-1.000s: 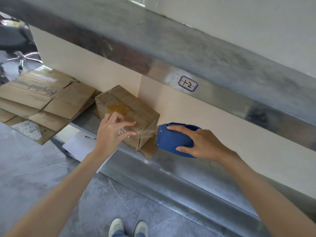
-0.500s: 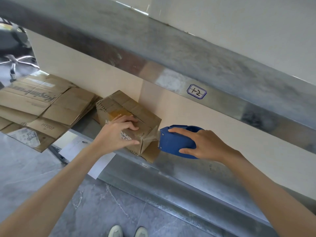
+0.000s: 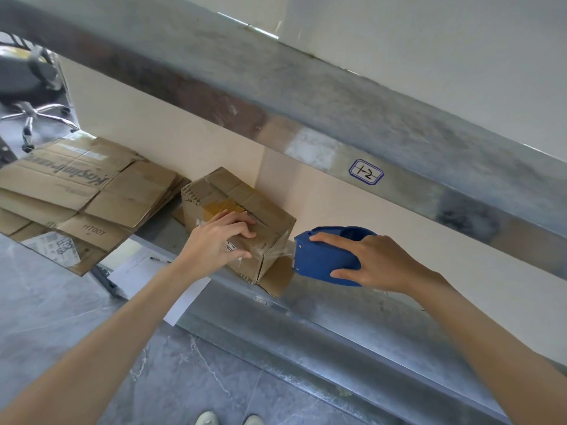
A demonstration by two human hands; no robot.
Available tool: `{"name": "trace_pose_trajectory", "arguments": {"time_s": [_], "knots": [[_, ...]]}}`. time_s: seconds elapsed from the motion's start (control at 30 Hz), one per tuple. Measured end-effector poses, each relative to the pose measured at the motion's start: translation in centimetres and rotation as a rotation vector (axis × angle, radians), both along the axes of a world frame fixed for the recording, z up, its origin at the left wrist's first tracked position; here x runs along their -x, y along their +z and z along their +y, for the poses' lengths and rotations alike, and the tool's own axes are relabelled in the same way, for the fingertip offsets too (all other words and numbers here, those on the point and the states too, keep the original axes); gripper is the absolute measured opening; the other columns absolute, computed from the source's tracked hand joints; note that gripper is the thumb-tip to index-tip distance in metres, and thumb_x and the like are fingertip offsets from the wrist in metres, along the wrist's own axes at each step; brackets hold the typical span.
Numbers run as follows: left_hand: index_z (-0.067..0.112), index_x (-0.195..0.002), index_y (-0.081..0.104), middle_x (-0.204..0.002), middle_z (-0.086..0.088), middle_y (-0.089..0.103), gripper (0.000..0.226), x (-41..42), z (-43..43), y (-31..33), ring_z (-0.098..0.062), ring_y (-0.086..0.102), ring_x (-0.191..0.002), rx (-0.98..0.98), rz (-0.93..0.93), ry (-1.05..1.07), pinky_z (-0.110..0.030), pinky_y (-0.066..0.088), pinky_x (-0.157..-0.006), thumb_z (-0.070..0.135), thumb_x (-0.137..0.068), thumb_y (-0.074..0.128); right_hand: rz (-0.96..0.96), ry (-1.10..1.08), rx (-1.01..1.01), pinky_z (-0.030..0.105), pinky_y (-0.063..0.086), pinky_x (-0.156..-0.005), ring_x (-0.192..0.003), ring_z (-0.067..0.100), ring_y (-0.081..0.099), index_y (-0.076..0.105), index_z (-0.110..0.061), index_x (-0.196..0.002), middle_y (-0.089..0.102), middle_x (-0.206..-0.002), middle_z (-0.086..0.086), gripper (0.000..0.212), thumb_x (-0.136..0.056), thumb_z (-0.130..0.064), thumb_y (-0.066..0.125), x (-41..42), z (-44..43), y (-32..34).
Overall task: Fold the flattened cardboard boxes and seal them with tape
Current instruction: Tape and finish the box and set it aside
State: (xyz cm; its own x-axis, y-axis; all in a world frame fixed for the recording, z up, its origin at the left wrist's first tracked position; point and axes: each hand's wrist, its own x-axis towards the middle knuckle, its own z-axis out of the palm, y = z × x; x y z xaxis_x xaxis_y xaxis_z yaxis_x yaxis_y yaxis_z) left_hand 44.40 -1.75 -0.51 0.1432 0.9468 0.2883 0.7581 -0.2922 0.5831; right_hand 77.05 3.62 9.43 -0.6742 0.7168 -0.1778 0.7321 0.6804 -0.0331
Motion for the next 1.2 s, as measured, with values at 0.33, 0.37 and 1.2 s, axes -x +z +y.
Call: {"name": "trace_pose_trajectory", "arguments": {"time_s": [0.33,0.37,1.2], "knots": [[0.019,-0.103,0.066,-0.141,0.01,0.055,0.039,-0.6,-0.3,0.5,-0.012,0.04,-0.141,-0.056,0.037,-0.073,-0.039,0.016,-0.123,0.047,-0.078,0.08,0.001,0.052,-0.082,0.027,0.04,-0.062,-0.066,0.011,0.049,-0.006,-0.068,-0.141,0.071,-0.095,-0.007,0.079,-0.093,-0.055,0.055,1.0,0.7,0.1],[0.019,-0.103,0.065,-0.14,0.009,0.057,0.047,-1.0,-0.4,0.5,-0.013,0.04,-0.141,-0.066,0.063,-0.058,-0.044,0.015,-0.124,0.055,-0.075,0.078,-0.012,0.061,-0.097,0.028,0.042,-0.062,-0.067,0.012,0.051,-0.002,-0.065,-0.144,0.07,-0.096,-0.006,0.076,-0.093,-0.054,0.054,1.2,0.9,0.1],[0.026,-0.139,0.054,-0.153,0.008,0.037,0.075,1.5,-5.1,-0.7,-0.012,0.026,-0.148,-0.014,-0.035,0.02,-0.048,0.031,-0.115,0.016,-0.073,0.087,0.034,0.259,-0.003,0.03,0.033,-0.065,-0.066,0.013,0.042,0.016,-0.059,-0.149,0.055,-0.075,-0.008,0.069,-0.093,-0.053,0.055,8.8,-1.1,-0.2]]}}
